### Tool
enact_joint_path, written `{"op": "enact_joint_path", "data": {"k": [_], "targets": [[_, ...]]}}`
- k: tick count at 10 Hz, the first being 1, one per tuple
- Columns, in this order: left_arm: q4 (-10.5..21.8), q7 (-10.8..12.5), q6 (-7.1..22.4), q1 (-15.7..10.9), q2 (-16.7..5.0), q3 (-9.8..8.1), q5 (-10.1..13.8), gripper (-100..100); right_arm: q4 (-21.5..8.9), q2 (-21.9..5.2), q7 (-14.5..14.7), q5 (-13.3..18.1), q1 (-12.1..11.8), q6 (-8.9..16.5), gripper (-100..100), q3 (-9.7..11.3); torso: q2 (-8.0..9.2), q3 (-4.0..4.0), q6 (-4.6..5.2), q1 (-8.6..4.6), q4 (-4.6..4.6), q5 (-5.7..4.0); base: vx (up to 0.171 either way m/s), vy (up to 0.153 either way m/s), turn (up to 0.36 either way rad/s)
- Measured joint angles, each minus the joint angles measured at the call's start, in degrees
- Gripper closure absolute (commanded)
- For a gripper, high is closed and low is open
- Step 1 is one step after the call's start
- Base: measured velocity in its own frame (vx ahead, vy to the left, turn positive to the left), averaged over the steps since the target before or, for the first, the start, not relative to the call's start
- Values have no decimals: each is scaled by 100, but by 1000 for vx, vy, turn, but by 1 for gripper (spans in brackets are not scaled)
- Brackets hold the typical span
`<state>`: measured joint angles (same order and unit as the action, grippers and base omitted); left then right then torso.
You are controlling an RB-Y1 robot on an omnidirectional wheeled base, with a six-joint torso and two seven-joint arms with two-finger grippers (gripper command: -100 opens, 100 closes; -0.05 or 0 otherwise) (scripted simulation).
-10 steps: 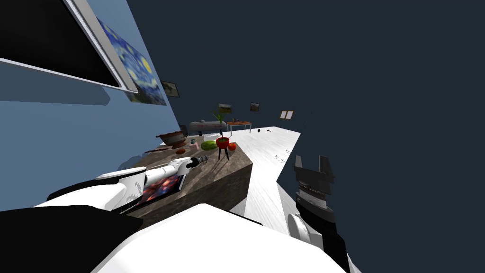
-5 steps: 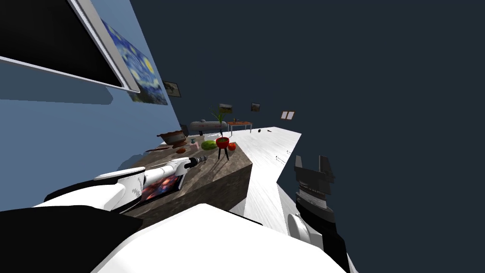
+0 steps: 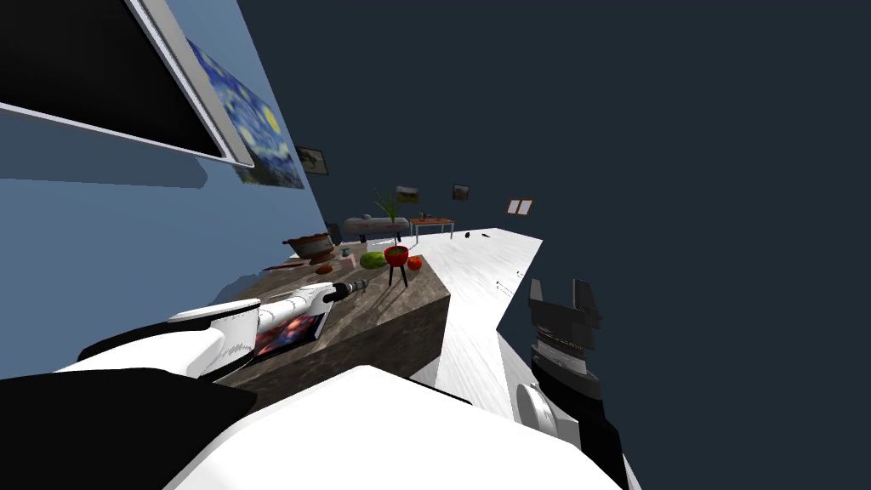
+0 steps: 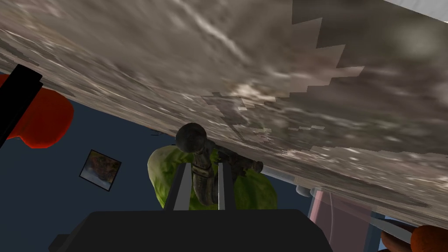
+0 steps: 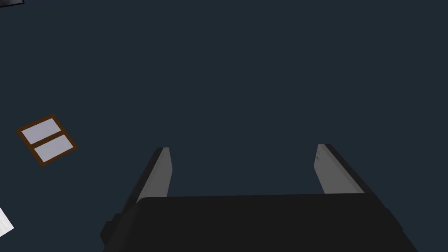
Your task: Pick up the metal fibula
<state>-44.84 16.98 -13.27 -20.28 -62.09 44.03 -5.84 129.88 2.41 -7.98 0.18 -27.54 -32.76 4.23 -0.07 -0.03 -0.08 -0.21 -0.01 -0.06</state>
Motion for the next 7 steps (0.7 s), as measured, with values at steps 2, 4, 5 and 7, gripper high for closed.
{"op": "enact_joint_path", "data": {"k": [2, 4, 5, 7], "targets": [[246, 8, -271, -34, -9, 8, -22, 100, 0, 0, 0, 0, 0, 0, 0, 0, 1, 0, -4, -2, 0, -1, 17, -56, 37], [435, 0, -496, -41, -13, -1, -36, 100, 0, 0, 0, 0, 0, 0, 0, 0, -1, 0, -2, 5, 0, 1, 23, -55, 35], [564, -1, -647, -45, -31, -7, -46, 100, 0, 0, 0, 0, 0, 0, 0, 0, 1, 0, -4, -1, 0, 0, 14, -58, 34], [673, -1, -774, -61, -24, -2, -57, 0, 0, 0, 0, 0, 0, 0, 0, 0, 3, 2, 2, 9, 1, 2, 3, -11, 4]]}}
